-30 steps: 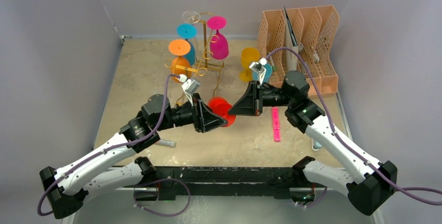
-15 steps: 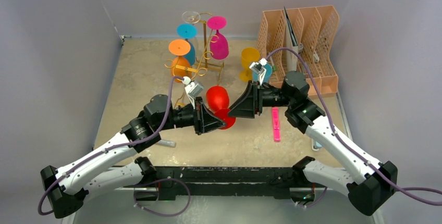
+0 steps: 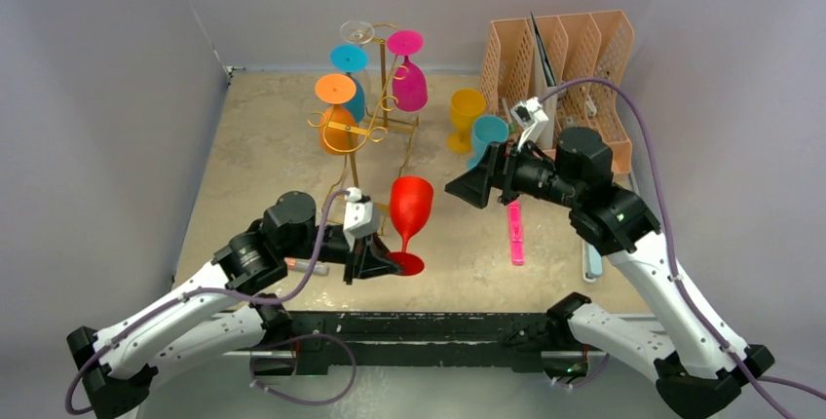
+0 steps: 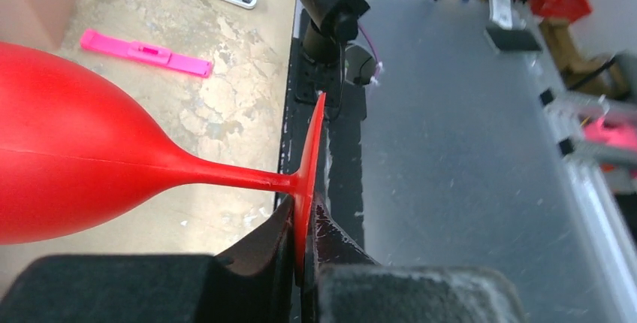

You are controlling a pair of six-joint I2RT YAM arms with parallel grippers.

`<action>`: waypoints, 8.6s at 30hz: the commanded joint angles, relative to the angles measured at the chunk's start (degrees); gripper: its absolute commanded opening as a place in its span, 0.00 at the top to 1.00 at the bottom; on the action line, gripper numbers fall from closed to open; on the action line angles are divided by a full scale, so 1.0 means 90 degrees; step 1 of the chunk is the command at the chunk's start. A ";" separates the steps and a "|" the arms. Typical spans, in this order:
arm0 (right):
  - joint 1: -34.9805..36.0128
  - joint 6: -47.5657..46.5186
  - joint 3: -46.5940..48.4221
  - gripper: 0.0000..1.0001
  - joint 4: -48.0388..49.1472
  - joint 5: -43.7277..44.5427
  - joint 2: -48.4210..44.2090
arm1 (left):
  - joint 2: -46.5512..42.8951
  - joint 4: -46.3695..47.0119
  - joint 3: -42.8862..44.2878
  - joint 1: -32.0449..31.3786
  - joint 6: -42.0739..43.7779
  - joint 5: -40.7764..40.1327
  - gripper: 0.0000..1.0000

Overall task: Take the wine glass off the wine glass rack
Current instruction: Place the wine glass at the center of the board.

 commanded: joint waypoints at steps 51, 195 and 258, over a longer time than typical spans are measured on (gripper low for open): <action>-0.0585 0.0552 0.1388 0.44 -0.0464 -0.5097 0.3358 | 0.0103 -0.2246 0.0464 -0.0014 0.5327 0.0544 1.00; 0.0767 -0.3746 0.1862 1.00 0.0234 0.3285 0.4312 | -0.2002 -0.1067 -0.0802 -0.0014 0.3050 -0.4358 0.14; 0.0318 -0.3686 0.3120 0.86 -0.0503 0.3305 0.5646 | -0.2252 -0.1088 -0.0858 -0.0014 0.3179 -0.4153 0.14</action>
